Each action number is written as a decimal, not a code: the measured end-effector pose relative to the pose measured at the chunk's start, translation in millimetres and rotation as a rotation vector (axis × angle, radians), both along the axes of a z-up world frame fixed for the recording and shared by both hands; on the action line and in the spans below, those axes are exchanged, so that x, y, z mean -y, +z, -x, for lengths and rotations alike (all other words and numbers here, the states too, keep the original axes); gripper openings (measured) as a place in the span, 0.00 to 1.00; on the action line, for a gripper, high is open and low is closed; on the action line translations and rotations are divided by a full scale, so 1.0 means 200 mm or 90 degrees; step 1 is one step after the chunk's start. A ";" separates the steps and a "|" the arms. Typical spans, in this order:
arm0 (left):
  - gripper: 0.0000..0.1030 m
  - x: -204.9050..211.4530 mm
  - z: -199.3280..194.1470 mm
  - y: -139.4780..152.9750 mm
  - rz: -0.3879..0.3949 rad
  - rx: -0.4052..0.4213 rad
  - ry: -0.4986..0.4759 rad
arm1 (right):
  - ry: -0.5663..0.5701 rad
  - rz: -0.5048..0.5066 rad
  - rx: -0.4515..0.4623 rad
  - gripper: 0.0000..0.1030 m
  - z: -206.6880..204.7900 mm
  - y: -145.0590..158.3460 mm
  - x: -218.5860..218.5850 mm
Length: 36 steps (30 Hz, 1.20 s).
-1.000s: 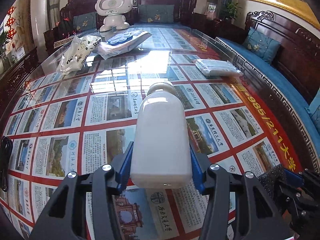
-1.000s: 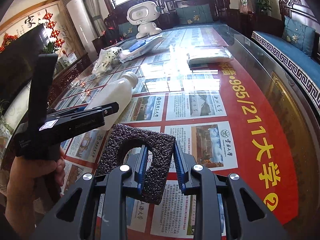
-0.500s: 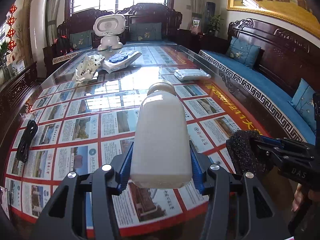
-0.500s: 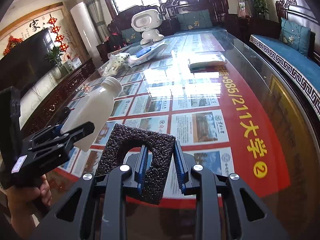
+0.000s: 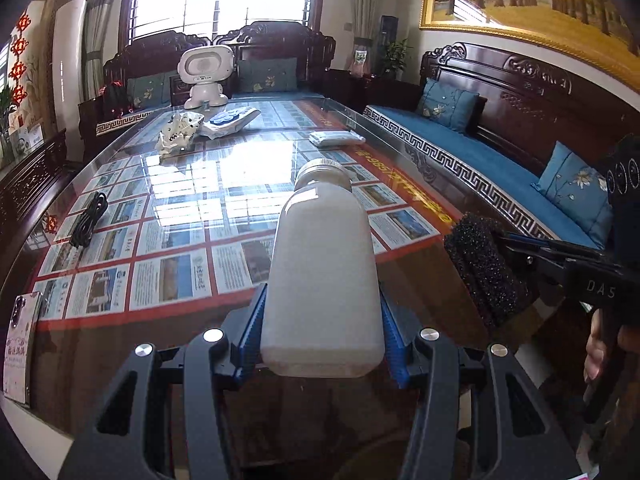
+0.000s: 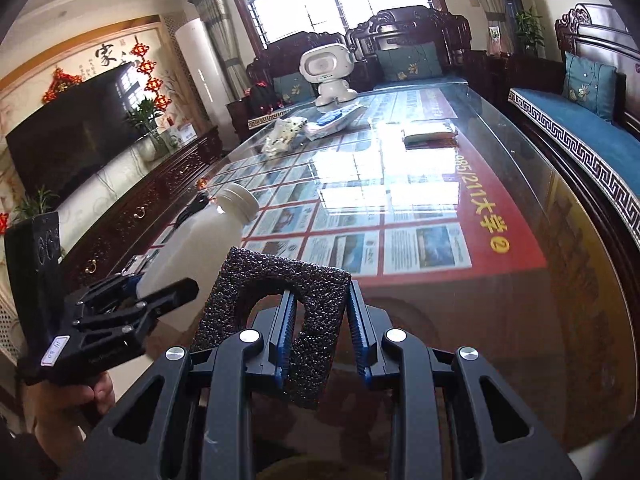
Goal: Collect trash
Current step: 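Carry the bottle and black foam over the bin and open both tools to drop them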
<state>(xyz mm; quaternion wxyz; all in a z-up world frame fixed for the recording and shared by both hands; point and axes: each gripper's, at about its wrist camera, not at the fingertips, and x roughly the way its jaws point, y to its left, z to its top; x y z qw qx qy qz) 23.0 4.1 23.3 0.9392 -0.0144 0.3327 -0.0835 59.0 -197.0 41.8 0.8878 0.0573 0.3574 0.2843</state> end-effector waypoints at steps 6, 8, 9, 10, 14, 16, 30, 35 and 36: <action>0.50 0.06 0.31 -0.09 -0.001 -0.016 -0.037 | 0.027 0.003 0.001 0.25 0.28 -0.04 0.02; 0.50 0.08 0.38 -0.12 -0.001 -0.021 -0.045 | 0.036 0.009 -0.004 0.25 0.37 -0.07 0.04; 0.50 0.08 0.43 -0.14 -0.003 -0.026 -0.051 | 0.040 0.015 -0.008 0.25 0.41 -0.09 0.05; 0.50 0.09 0.47 -0.16 -0.004 -0.030 -0.055 | 0.040 0.019 -0.011 0.25 0.45 -0.10 0.05; 0.50 0.10 0.60 -0.23 -0.014 -0.041 -0.064 | 0.042 0.033 -0.024 0.25 0.60 -0.19 0.10; 0.50 0.12 0.66 -0.28 -0.011 -0.054 -0.076 | 0.043 0.032 -0.037 0.25 0.68 -0.25 0.11; 0.50 0.21 0.97 -0.56 -0.015 -0.116 -0.106 | 0.031 0.051 -0.109 0.25 0.96 -0.55 0.13; 0.50 0.22 1.02 -0.60 -0.013 -0.127 -0.112 | 0.029 0.049 -0.162 0.46 0.96 -0.66 0.14; 0.50 0.22 1.03 -0.60 -0.013 -0.128 -0.113 | 0.032 0.046 -0.177 0.47 0.96 -0.69 0.14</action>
